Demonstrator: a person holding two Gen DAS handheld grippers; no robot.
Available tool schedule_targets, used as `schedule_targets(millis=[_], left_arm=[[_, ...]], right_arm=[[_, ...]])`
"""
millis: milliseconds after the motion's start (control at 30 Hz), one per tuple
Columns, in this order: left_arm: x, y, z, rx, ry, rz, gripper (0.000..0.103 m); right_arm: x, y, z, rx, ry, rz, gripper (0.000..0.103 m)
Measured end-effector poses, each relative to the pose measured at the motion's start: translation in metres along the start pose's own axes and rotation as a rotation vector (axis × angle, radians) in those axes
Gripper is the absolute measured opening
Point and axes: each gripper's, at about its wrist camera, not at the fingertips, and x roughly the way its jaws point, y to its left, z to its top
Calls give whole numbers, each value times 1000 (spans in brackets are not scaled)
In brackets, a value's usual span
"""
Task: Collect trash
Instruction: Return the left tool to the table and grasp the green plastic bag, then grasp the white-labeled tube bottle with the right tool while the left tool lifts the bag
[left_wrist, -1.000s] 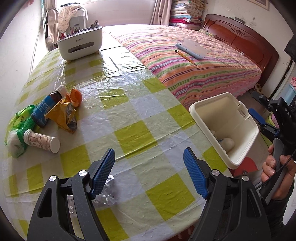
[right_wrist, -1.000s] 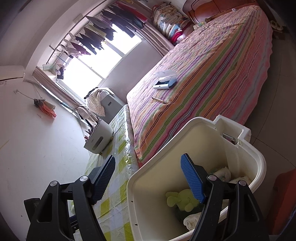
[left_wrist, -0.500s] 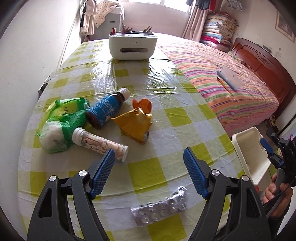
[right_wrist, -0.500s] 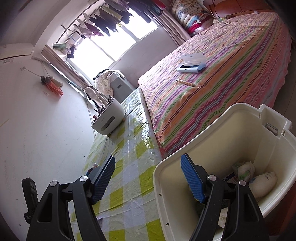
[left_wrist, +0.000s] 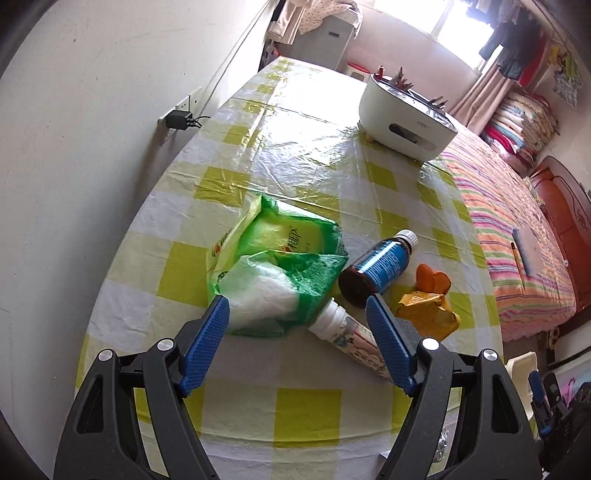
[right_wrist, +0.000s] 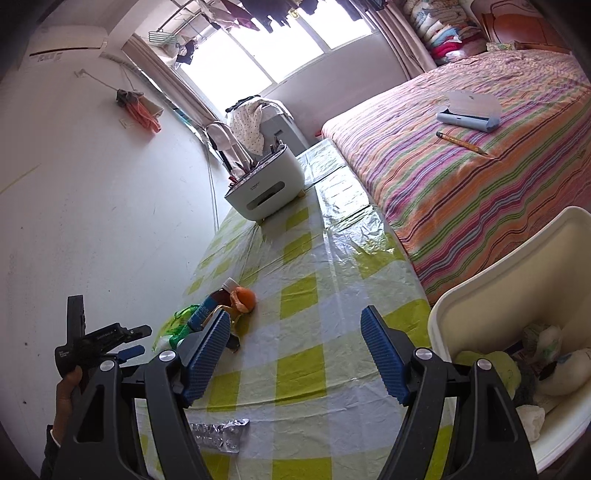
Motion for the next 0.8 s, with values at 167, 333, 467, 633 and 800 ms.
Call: schedule_targets(millis=[167,333,467,633,800], left_arm=[[17,7,8,49,28,69,76],[35,19,14,29,74,90,76],[51,30,18,-22,134,51,76],[66,40,21,-78,182,-13,76],[65,50,20,-137,173,-63,57]], right_arm=[[17,25,-8,-54,40,12,71],[30,52,-15,-129,67,23,71],[37,66,-22,-169,92,34,71],[41,78,-26,-191,125,78,71],[53,108,-30,-322,175,140,71]])
